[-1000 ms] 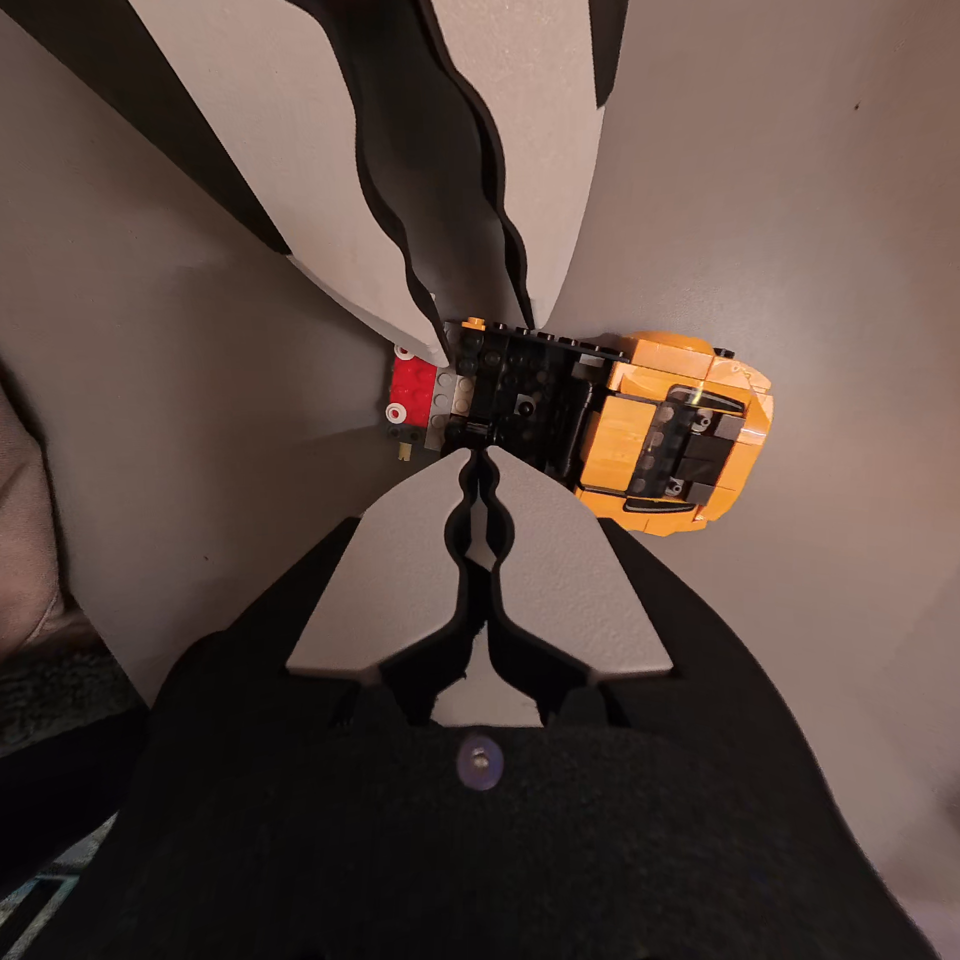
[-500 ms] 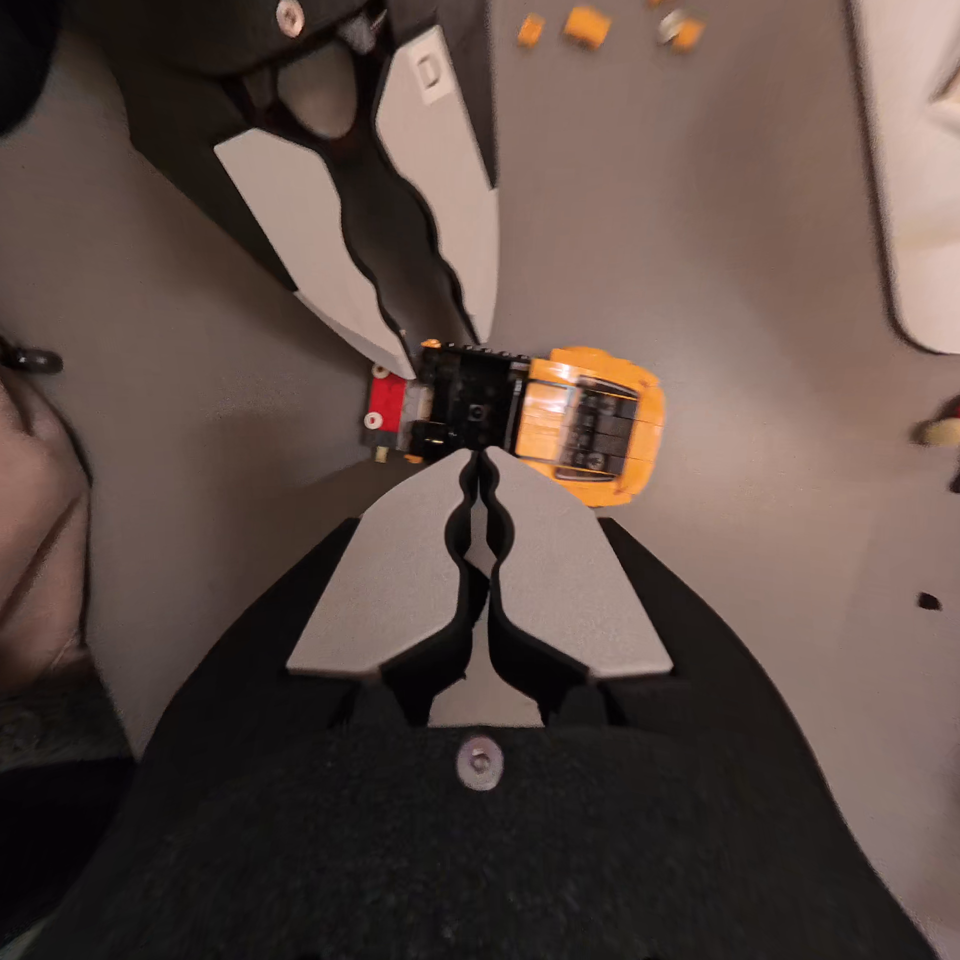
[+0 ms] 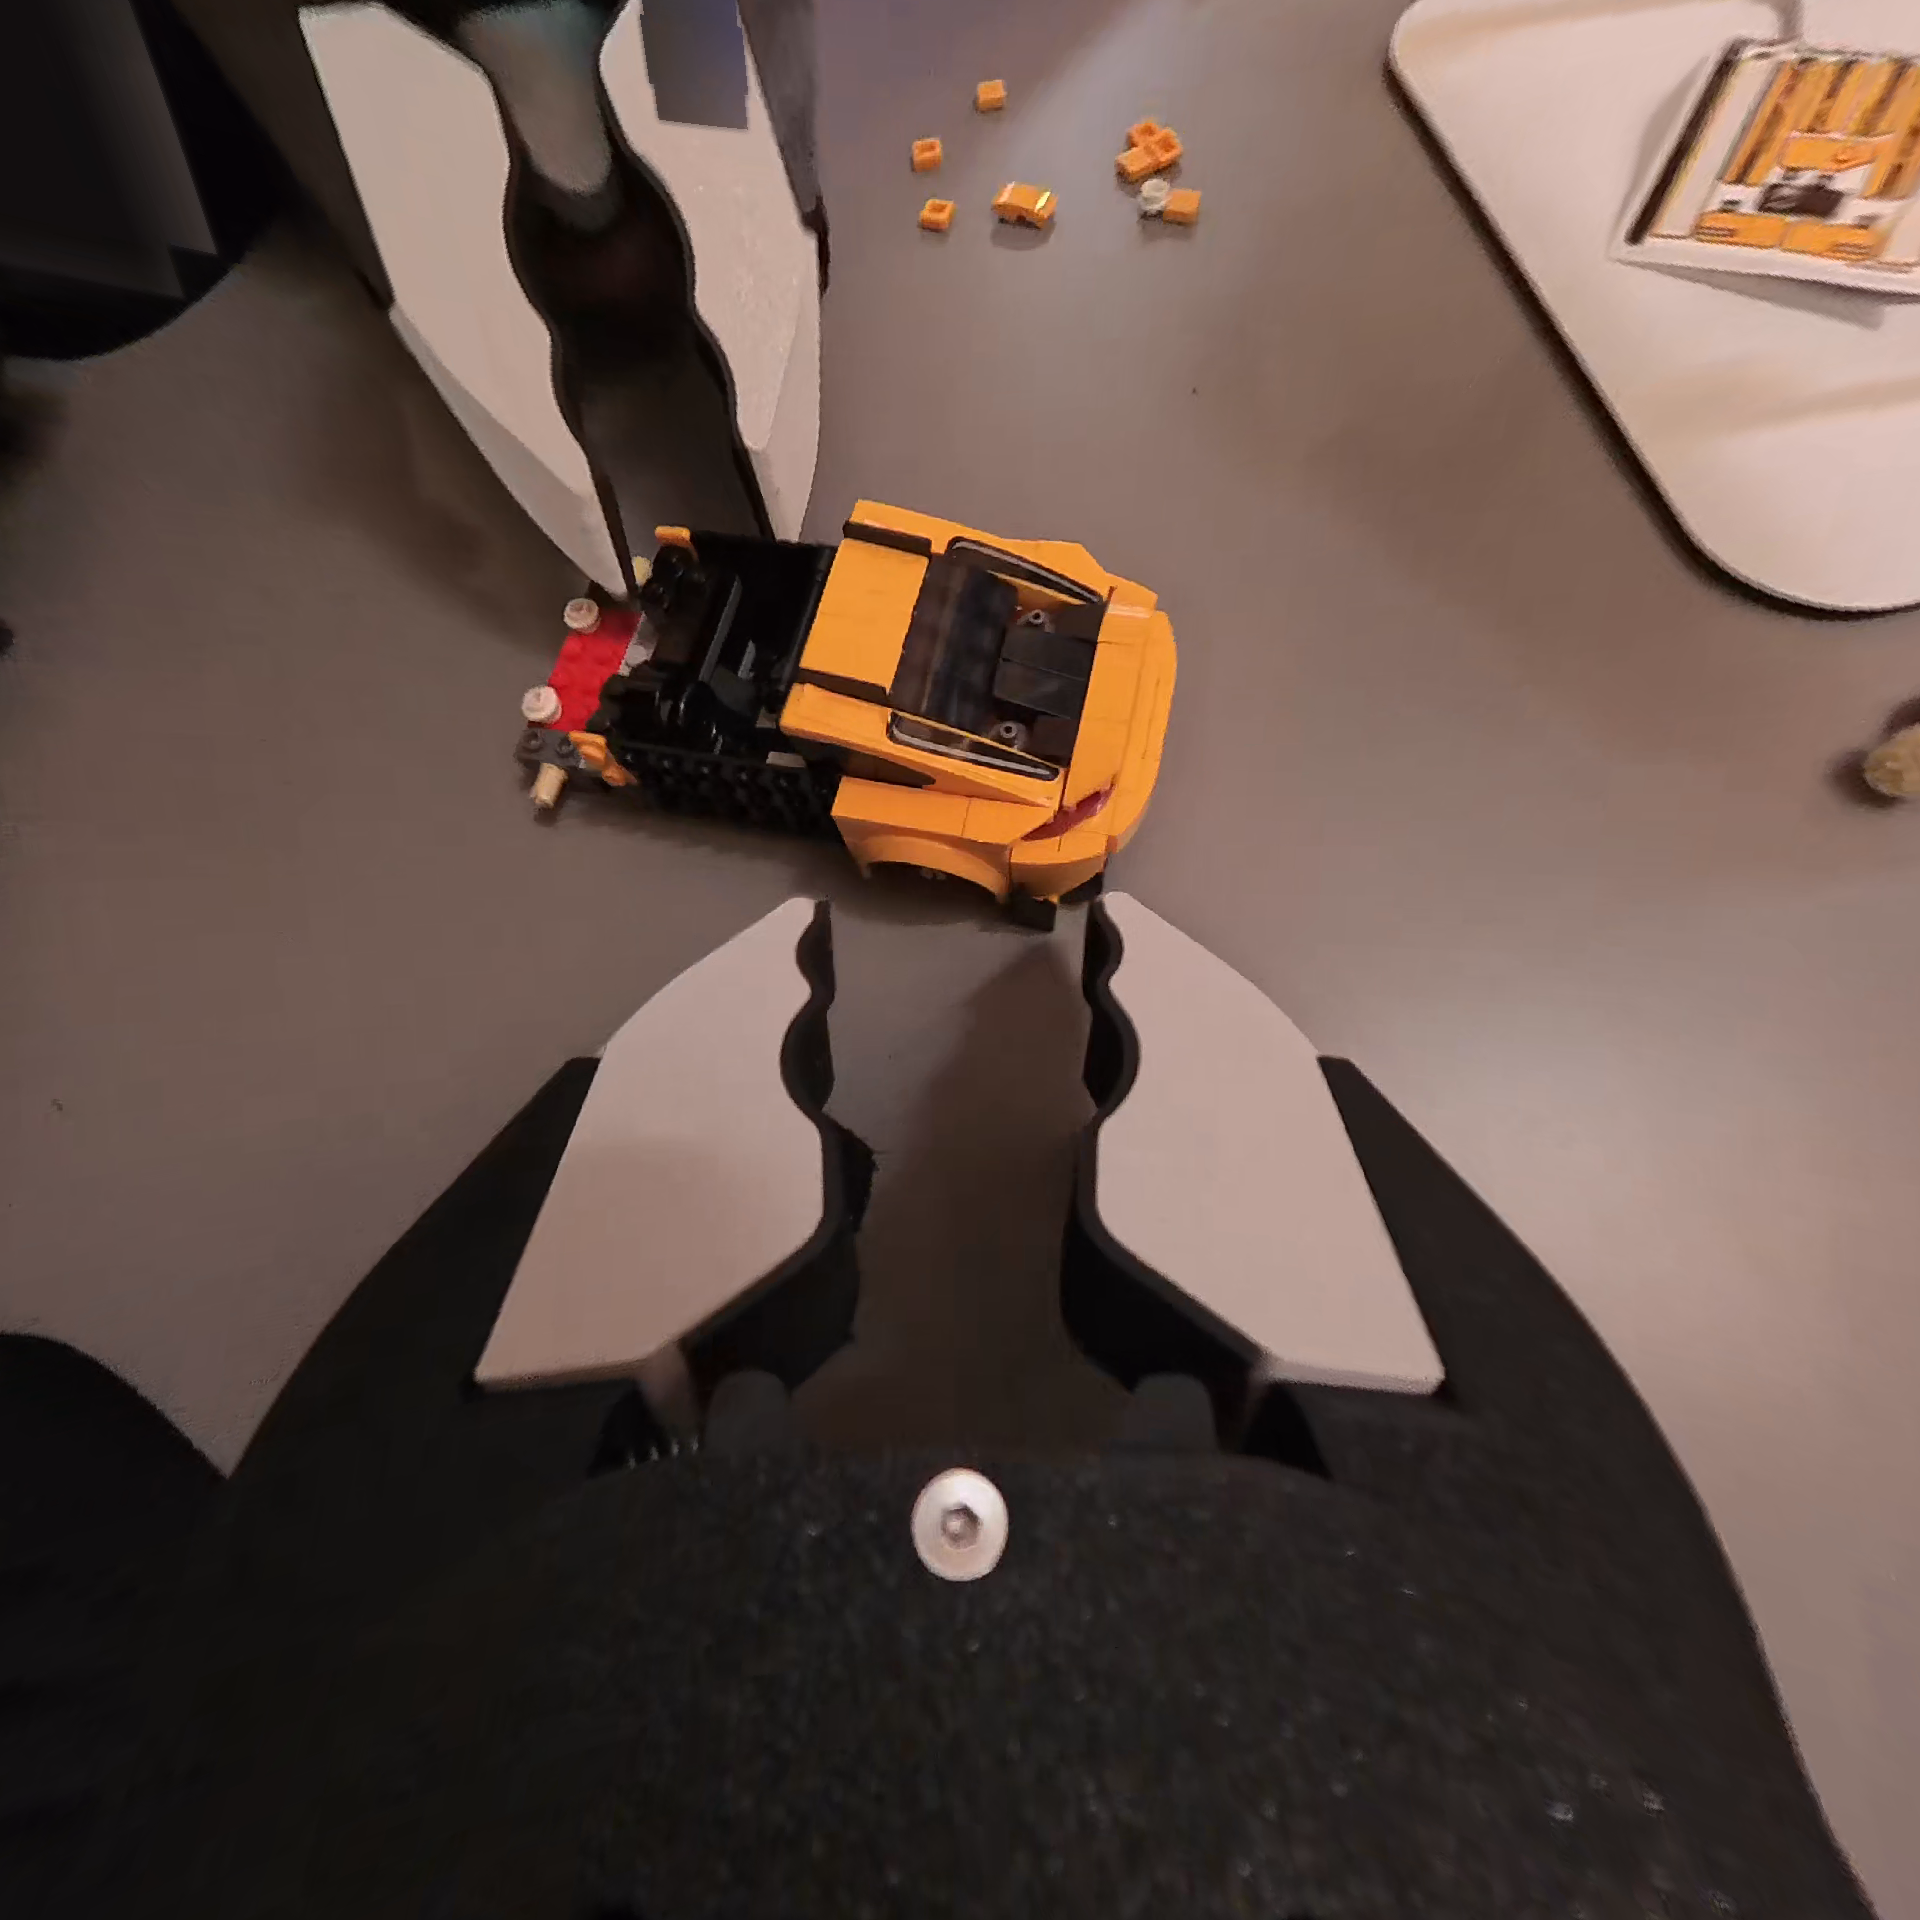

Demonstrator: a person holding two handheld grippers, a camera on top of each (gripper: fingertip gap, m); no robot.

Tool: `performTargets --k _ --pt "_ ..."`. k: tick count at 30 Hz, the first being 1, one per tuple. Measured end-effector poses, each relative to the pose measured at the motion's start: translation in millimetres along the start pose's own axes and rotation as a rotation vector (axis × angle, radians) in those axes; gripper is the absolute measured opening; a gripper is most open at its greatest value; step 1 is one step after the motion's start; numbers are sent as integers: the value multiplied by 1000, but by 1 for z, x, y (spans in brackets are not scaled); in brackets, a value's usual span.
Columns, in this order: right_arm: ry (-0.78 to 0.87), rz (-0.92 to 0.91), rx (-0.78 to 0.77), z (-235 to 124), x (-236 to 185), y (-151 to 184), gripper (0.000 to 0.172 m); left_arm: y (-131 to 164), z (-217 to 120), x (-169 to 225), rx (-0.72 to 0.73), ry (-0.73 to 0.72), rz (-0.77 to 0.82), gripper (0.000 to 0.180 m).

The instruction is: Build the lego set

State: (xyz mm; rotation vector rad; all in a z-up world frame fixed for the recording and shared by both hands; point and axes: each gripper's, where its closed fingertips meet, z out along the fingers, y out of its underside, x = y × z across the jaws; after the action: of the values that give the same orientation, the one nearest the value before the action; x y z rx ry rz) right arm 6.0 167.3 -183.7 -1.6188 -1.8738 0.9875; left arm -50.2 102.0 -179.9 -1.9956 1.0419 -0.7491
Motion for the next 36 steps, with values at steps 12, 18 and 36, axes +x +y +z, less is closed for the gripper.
performTargets --k 12,18,36 --pt "-133 -184 -62 11 -1 0 37 2 -4 -2 -7 30 -14 28" --pt "-141 -211 -27 1 -8 -7 40 12 -16 -16 -65 -33 32 29" --pt "-209 -460 -54 33 -3 -15 74 11 25 4 -256 -389 -112 75"
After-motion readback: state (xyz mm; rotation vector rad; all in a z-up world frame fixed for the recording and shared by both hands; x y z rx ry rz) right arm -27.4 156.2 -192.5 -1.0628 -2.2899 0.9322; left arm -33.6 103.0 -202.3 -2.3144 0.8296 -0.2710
